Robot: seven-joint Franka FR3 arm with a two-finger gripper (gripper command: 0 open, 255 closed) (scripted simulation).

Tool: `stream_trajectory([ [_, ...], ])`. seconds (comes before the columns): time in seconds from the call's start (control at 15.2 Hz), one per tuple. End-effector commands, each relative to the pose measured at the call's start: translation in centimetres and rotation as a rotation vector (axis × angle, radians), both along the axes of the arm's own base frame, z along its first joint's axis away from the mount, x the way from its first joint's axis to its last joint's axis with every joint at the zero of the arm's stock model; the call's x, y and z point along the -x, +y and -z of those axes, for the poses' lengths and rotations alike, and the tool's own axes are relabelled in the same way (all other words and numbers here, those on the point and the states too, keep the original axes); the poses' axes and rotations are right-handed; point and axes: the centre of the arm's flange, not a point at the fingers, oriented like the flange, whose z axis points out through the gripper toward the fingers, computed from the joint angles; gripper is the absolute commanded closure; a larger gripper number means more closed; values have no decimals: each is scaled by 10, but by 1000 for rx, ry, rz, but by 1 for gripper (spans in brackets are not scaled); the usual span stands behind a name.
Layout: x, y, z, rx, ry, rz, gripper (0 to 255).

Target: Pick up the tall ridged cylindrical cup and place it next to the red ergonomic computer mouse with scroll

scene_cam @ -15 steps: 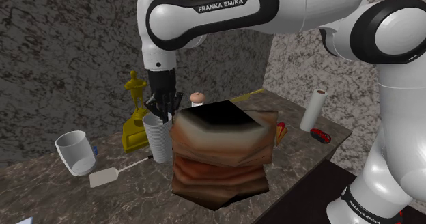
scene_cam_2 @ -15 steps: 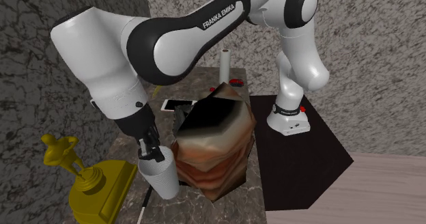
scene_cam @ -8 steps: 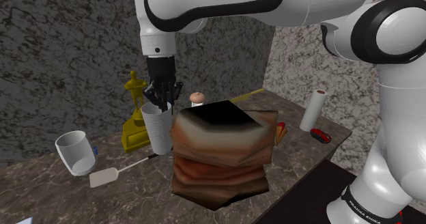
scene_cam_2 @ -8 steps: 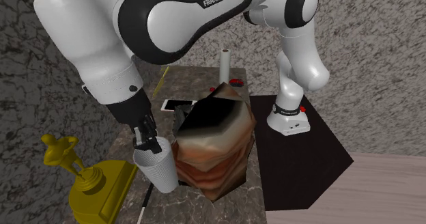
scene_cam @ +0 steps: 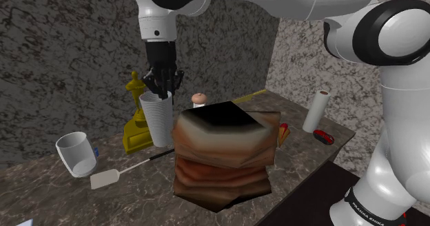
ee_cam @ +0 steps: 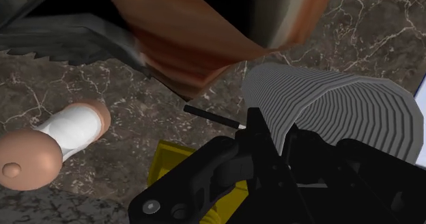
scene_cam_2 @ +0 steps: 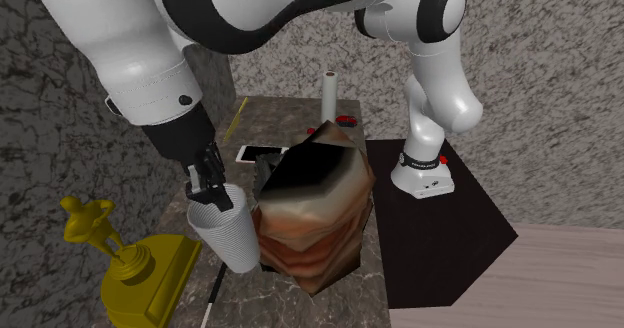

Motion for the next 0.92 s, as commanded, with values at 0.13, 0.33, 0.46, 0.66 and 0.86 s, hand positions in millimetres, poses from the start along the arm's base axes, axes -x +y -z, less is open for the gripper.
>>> stream_trajectory([
  [0.13, -1, -1, -23, 0, 0, 0, 255],
  [0.33, -1, -1, -39, 0, 0, 0, 255],
  [0.46, -1, -1, -49, 0, 0, 0, 255],
  [0.66, -1, -1, -65, 0, 0, 0, 255],
  [0.86, 6, -12, -74, 0, 0, 0, 255],
])
